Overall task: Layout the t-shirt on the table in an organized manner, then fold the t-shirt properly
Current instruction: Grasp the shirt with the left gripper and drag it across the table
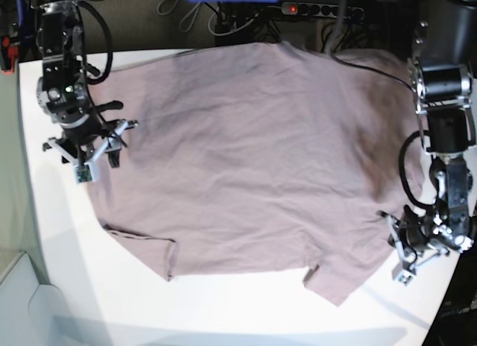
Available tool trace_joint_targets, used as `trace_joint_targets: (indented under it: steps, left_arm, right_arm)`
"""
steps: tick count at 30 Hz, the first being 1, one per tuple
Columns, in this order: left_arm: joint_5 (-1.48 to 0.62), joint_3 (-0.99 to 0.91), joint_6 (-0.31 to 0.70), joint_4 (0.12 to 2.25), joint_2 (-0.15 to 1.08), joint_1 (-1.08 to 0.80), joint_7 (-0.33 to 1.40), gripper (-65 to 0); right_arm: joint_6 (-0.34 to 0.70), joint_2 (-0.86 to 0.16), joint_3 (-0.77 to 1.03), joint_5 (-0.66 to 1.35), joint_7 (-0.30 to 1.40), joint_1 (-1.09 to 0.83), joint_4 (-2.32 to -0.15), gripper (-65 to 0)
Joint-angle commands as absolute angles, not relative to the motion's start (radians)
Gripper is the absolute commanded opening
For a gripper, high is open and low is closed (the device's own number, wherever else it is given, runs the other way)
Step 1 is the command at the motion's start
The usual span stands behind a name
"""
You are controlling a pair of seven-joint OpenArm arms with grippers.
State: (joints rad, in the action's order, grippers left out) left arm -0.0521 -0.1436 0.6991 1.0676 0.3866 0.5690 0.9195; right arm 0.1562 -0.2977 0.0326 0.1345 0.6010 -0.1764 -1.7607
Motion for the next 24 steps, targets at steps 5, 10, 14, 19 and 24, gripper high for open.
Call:
trace_joint_targets:
  steps: [5,10,14,19,24]
  left_arm:
    - [-0.148,-0.147,0.698,1.443,0.334,0.427,1.116,-64.6]
    - [-0.142,-0.142,0.698,1.638,0.245,0.197,1.191,-64.6]
    - [-0.142,-0.140,0.698,1.664,0.222,0.061,1.188,-64.6]
    - [-0.142,-0.147,0.698,1.661,0.225,-0.025,1.188,-64.6]
    - [-0.142,-0.147,0.698,1.586,0.228,-0.036,1.176,-64.6]
  right_arm:
    - [0.143,-0.308,0.038,0.134,0.576,-0.157,-1.779,-38.7]
    - [0.143,-0.308,0.039,0.134,0.576,-0.128,-1.778,-38.7]
    - [0.143,-0.306,0.038,0.134,0.576,-0.104,-1.778,-38.7]
    - [0.143,-0.305,0.031,0.134,0.576,-0.087,-1.778,-38.7]
    - [0.143,-0.303,0.031,0.134,0.576,-0.077,-1.778,-38.7]
